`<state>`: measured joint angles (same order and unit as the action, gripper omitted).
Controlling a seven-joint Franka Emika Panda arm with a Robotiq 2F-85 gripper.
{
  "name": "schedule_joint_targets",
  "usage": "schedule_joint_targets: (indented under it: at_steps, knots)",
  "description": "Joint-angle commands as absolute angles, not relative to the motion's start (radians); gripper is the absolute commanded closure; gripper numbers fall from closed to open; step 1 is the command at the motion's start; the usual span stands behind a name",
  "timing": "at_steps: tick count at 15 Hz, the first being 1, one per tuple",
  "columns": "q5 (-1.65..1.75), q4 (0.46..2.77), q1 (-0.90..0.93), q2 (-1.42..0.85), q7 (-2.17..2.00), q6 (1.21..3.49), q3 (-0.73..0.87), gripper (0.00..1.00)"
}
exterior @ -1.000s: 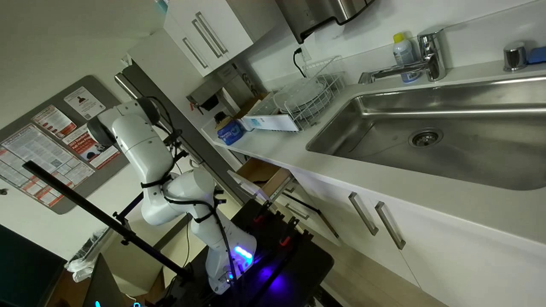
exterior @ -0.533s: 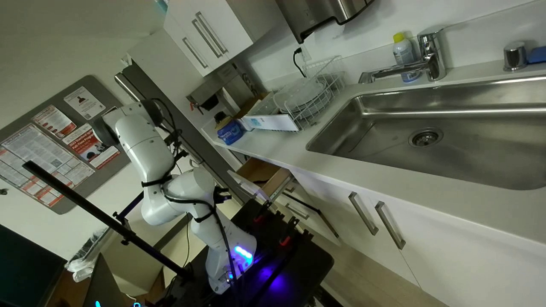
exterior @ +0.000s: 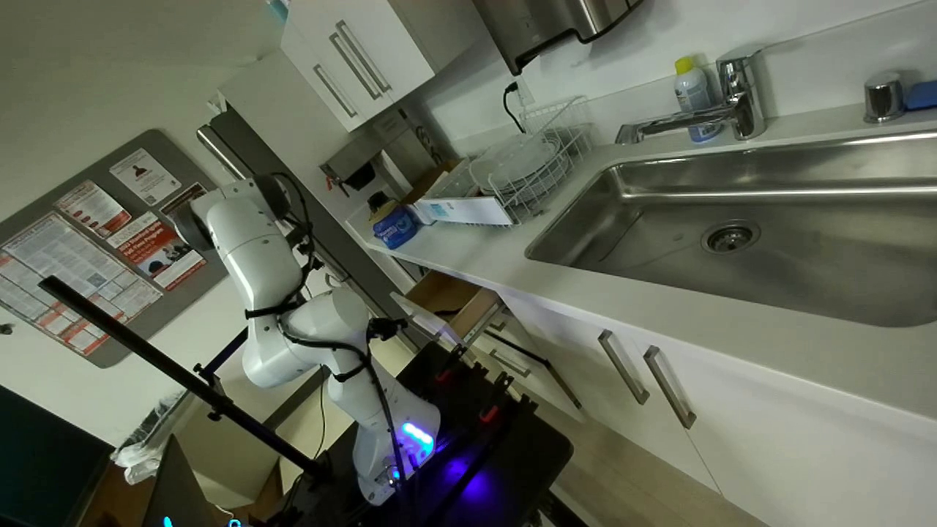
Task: Place the tongs in the drawer then close it
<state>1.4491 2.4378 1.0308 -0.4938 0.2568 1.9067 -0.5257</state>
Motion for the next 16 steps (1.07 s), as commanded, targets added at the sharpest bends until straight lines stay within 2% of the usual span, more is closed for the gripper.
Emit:
schedule_joint_targets:
  at_steps: [1,16]
  knots:
    - [1.533,2.409,1.034,-0.511,0.27,1.892,-0.497,1.0]
    - [1.768,2.333,1.013,-0.585,0.401,1.835,-0.391,1.0]
